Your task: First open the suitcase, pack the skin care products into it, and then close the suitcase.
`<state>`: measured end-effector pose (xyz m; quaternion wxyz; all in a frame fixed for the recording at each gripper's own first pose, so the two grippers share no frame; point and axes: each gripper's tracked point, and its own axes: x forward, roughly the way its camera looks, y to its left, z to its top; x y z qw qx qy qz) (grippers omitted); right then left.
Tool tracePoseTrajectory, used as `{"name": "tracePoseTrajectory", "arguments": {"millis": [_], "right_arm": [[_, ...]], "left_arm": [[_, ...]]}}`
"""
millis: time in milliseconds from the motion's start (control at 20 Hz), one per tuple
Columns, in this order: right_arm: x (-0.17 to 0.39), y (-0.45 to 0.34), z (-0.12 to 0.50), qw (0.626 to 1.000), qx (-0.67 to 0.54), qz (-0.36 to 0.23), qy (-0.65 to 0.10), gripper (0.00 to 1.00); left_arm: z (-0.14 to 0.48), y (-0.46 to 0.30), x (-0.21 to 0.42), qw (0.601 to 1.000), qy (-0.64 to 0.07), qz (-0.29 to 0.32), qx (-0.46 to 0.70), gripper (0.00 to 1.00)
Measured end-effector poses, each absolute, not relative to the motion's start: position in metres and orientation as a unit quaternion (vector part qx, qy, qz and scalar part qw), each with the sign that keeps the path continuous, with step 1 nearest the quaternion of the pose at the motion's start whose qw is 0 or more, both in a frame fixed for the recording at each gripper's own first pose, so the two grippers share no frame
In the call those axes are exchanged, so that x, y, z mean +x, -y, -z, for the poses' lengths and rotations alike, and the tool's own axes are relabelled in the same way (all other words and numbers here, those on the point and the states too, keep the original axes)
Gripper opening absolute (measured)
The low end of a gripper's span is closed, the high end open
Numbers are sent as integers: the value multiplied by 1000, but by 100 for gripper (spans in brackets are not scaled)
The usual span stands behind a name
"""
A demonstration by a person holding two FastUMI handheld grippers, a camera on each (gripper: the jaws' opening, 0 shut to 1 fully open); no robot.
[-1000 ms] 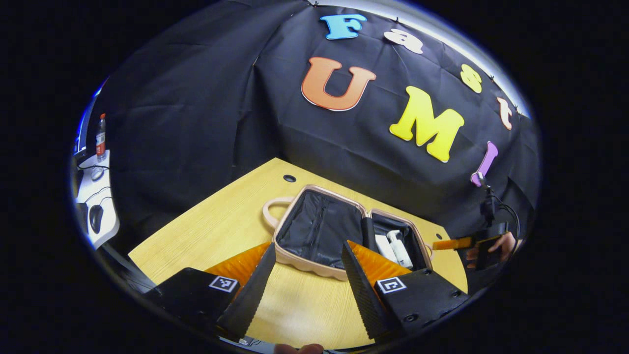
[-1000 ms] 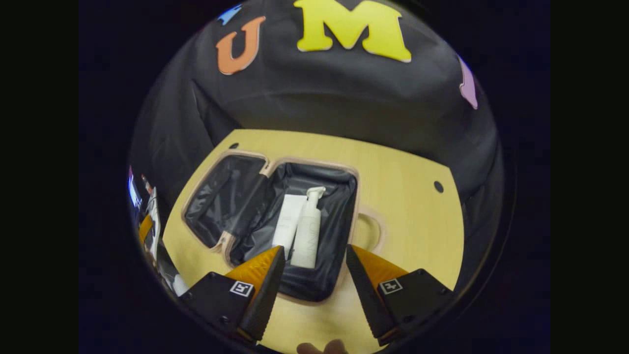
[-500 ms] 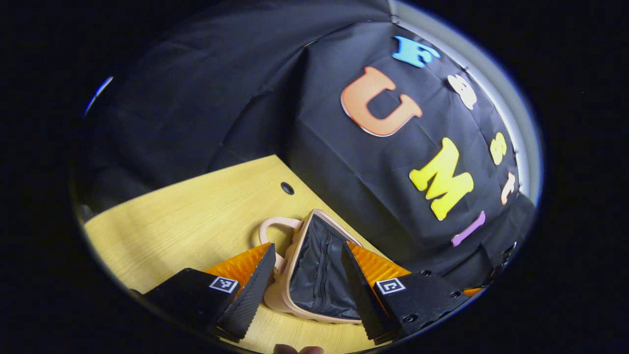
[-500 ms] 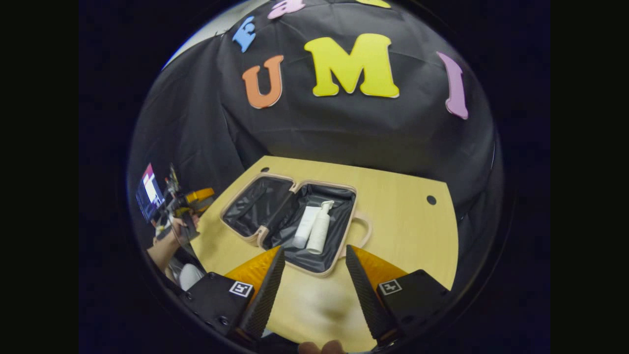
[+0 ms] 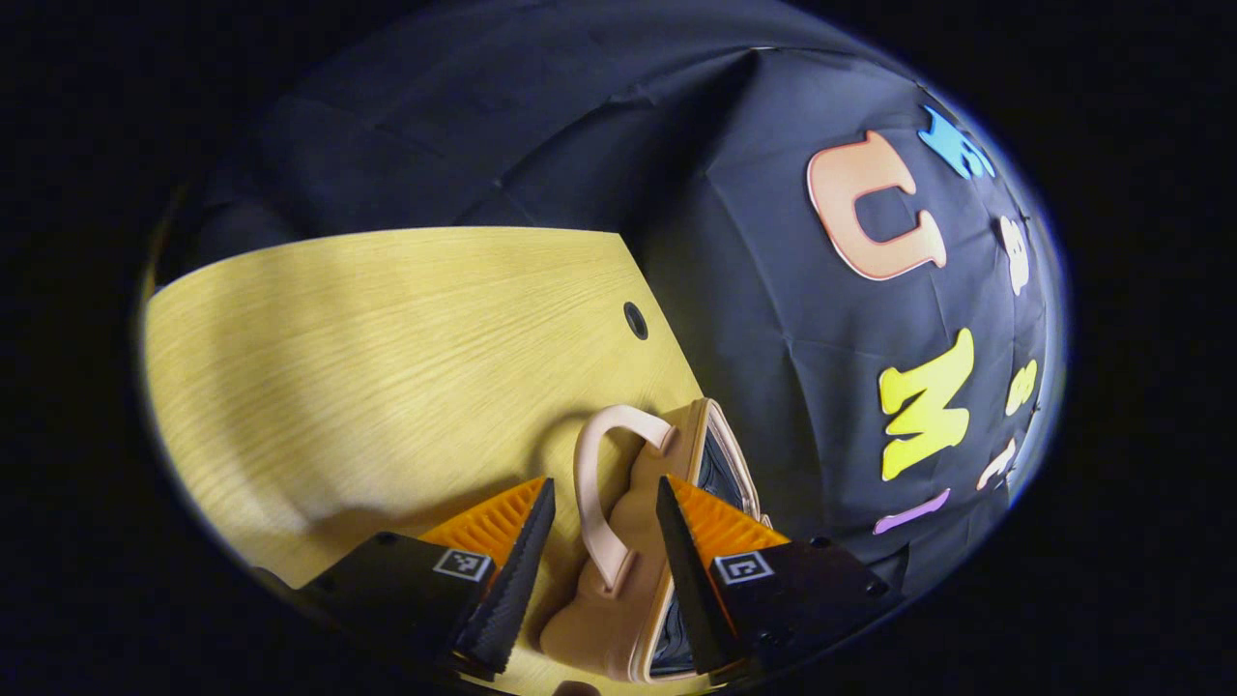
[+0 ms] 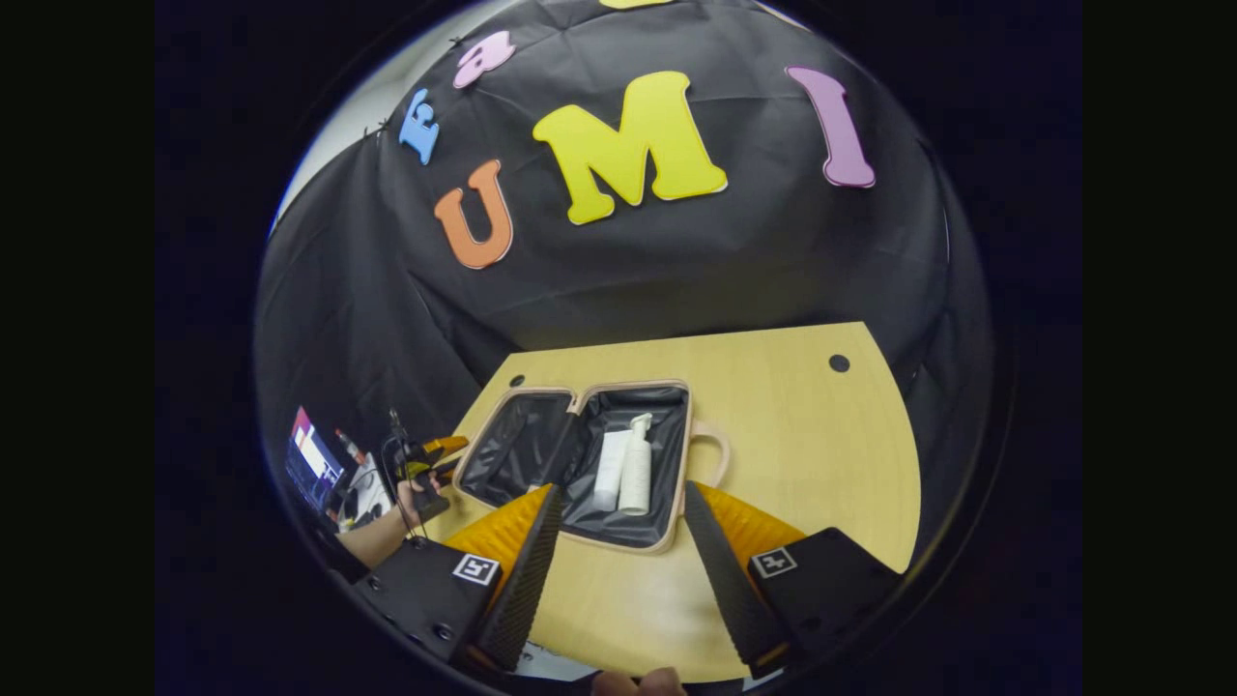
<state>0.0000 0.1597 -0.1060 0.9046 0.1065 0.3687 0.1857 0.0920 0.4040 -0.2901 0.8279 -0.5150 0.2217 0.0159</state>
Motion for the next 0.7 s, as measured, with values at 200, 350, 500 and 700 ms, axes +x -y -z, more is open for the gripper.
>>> {"name": "tracePoseTrajectory", "arguments": {"millis": [200,350,500,700], "right_arm": [[-8,-163,107,907,101,-181,-366,72],[-10,-157,102,912,102,-173,-359,72],[-7,-142,93,930,67,-156,-325,71],[-4,-126,71,953,52,-128,-271,72]], "left_arm": [[301,-401,106,817,-241,-31,-524,37],[303,-406,111,805,-248,-56,-536,24],[295,-400,110,831,-258,-61,-490,8],[239,-404,110,878,-232,-63,-415,6]]}}
